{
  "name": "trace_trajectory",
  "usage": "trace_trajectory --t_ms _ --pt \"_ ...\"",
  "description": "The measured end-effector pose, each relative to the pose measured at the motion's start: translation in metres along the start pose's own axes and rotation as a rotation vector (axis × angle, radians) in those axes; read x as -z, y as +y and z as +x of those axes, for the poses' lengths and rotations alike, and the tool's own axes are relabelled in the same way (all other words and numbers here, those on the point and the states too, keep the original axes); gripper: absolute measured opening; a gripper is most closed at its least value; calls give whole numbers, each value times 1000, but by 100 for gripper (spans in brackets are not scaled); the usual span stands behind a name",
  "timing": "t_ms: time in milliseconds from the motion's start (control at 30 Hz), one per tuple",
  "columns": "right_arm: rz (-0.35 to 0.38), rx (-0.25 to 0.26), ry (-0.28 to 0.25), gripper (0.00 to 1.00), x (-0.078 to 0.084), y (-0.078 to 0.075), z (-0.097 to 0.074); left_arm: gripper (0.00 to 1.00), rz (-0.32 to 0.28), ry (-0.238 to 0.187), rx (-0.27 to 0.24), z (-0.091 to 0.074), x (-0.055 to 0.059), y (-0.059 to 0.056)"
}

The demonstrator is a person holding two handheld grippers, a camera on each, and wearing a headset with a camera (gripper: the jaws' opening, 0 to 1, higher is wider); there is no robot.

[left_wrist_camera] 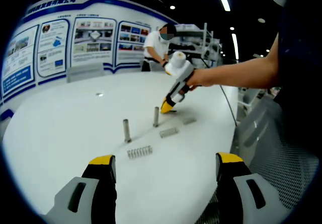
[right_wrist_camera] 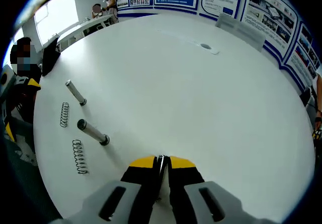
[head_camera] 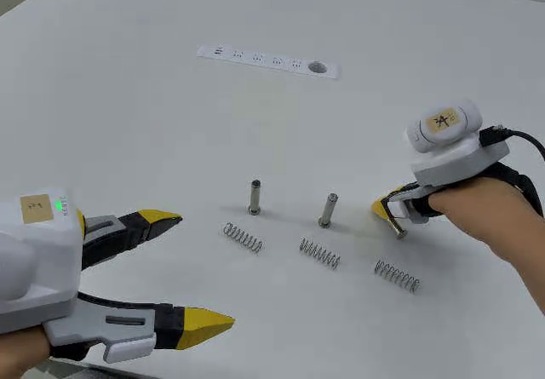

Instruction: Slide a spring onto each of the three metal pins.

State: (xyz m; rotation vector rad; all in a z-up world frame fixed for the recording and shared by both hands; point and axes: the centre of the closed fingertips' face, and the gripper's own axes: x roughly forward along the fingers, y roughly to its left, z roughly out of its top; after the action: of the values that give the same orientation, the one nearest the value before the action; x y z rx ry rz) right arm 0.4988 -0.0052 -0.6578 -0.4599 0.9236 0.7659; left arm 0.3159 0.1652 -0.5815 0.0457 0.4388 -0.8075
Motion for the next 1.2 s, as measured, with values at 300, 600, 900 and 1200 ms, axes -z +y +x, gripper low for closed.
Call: trace_trajectory --t_ms 300,600,900,1200 --pt "26 -18 26 10 2 1 1 82 -6 -5 -8 -1 -1 1" --pt "62 15 59 9 2 0 2 82 -2 -12 -13 -1 -2 3" --pt "164 -5 -36 9 6 5 -14 81 9 -16 -10 -1 -3 2" --pt "176 10 -104 9 6 11 -41 81 33 0 13 1 -2 -4"
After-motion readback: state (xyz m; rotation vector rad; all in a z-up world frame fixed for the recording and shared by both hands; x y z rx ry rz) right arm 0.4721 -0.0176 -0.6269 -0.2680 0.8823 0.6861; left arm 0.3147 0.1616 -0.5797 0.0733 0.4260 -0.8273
